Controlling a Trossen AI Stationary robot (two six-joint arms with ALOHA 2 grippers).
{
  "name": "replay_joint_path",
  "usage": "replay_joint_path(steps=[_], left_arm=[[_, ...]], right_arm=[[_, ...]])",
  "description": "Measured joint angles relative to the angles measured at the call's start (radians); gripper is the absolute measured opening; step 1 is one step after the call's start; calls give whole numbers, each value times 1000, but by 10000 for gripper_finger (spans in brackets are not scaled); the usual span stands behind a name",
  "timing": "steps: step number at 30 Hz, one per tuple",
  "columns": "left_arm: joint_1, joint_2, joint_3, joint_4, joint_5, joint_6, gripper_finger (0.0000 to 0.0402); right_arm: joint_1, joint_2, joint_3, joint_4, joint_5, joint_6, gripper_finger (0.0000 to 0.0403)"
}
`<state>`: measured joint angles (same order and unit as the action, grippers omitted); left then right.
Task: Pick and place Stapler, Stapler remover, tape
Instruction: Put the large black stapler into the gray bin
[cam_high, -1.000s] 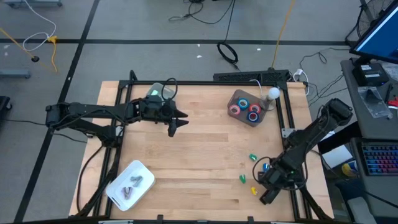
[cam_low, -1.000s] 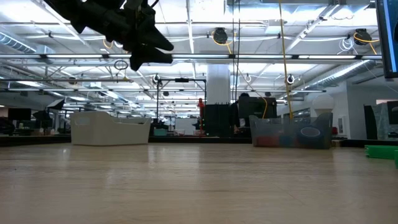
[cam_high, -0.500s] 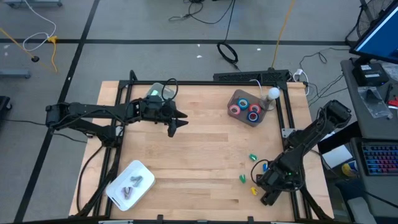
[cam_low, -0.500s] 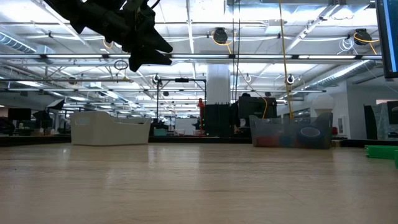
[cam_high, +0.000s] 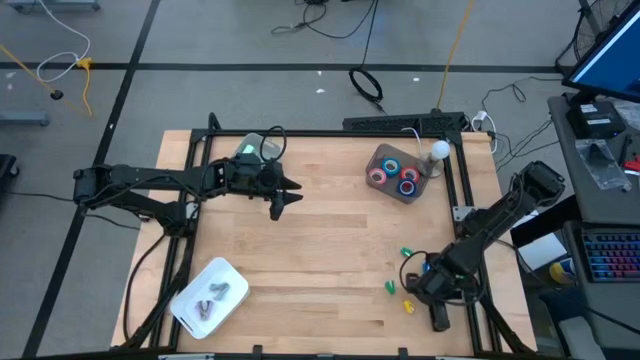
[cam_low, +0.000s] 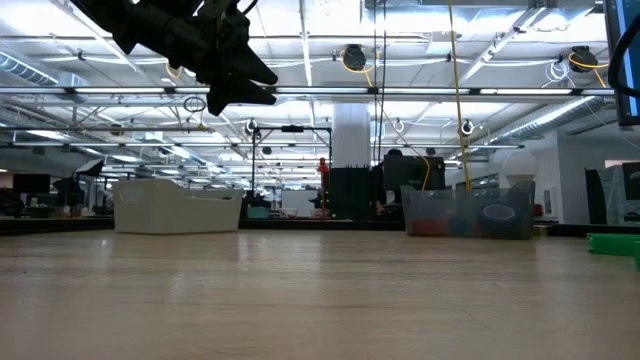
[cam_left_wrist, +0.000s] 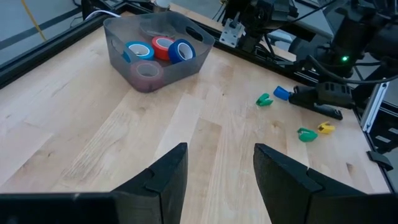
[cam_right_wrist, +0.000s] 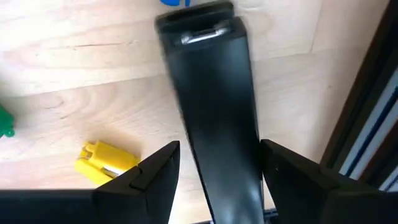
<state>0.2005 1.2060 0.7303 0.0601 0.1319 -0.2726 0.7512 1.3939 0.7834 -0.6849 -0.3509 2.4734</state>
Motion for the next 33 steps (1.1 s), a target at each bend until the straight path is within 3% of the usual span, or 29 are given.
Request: replay_joint_path(steps=[19,22,27,33], left_arm=[[0,0,0,1,0,0,184],[0,0,0,1,0,0,184],[0,0,0,1,0,-1,184],[0,0,0,2,3,1,184]], right_arm=[[1,-1,0,25,10,-52,211],[1,-1,0,24,7,-54,193],[5,-2,1,30,-19,-77,126],[33,-18,1,79,-55,-77,127]])
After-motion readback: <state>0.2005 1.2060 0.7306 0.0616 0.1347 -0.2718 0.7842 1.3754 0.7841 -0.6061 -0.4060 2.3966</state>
